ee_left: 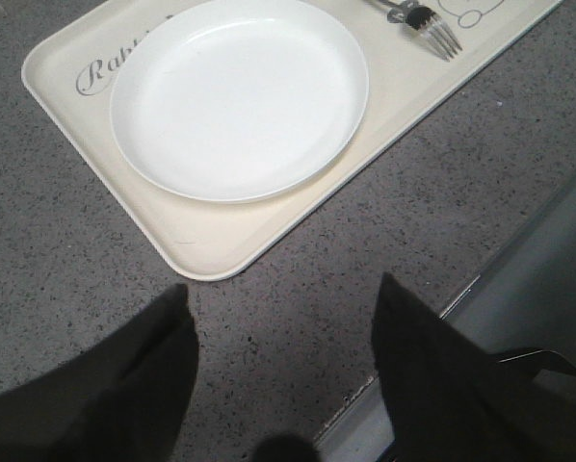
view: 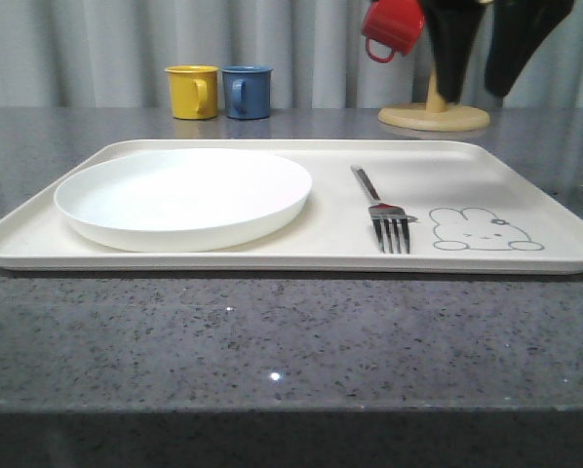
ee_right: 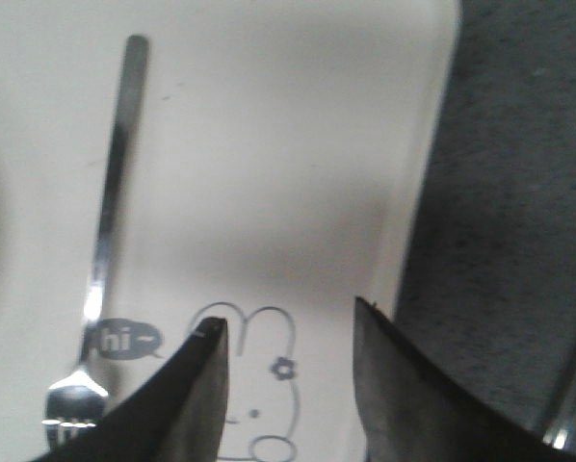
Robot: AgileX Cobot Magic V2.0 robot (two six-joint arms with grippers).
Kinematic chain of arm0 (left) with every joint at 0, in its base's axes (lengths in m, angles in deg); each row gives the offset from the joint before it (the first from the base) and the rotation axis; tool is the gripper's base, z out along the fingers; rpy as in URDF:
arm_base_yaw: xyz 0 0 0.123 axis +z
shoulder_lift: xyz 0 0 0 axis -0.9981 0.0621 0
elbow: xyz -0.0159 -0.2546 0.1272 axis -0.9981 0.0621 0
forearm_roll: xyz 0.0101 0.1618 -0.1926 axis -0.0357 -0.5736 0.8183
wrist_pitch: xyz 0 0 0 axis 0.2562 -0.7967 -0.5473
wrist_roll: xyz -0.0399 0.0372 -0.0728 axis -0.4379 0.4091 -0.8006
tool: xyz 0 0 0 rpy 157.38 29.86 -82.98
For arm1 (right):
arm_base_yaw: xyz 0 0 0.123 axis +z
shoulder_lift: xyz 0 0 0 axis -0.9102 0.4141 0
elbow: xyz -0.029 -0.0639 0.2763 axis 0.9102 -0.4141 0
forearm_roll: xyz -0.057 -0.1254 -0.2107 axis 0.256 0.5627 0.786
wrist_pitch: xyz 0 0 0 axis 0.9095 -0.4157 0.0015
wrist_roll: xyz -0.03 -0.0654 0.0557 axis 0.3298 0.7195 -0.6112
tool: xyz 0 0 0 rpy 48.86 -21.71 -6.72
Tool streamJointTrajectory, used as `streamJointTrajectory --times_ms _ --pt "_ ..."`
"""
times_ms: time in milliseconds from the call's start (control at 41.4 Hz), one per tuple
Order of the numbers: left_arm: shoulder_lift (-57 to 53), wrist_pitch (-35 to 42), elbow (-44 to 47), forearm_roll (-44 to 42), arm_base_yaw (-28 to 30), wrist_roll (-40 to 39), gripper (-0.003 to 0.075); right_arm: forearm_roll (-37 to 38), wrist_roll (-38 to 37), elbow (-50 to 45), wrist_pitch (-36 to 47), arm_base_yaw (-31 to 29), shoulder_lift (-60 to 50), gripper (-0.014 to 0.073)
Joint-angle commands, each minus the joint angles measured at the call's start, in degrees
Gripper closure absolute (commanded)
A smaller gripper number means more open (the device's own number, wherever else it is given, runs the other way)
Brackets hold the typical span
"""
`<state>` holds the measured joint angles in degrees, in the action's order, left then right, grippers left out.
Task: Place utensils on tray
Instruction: 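Place the fork on the tray beside the plate, open right gripper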
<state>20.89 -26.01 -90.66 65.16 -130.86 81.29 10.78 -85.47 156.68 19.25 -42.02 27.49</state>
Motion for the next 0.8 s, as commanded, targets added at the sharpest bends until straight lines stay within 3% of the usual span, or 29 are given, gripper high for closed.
streamJointTrajectory --times_ms 0,435,773 --pt "0.05 3.67 -1.35 -0.45 -0.39 -0.34 0.0334 2.20 2.69 -0.05 -5.95 -4.62 -4.28 0.0254" --pt "0.05 3.67 -1.35 -0.45 -0.39 -0.34 0.0334 -9.56 13.30 -9.04 -1.66 -27.02 -3.46 0.0254" --pt "0.05 3.67 -1.35 -0.45 -0.39 -0.34 0.0334 -12.42 16.07 -9.13 -0.29 -28.81 1.62 0.0254"
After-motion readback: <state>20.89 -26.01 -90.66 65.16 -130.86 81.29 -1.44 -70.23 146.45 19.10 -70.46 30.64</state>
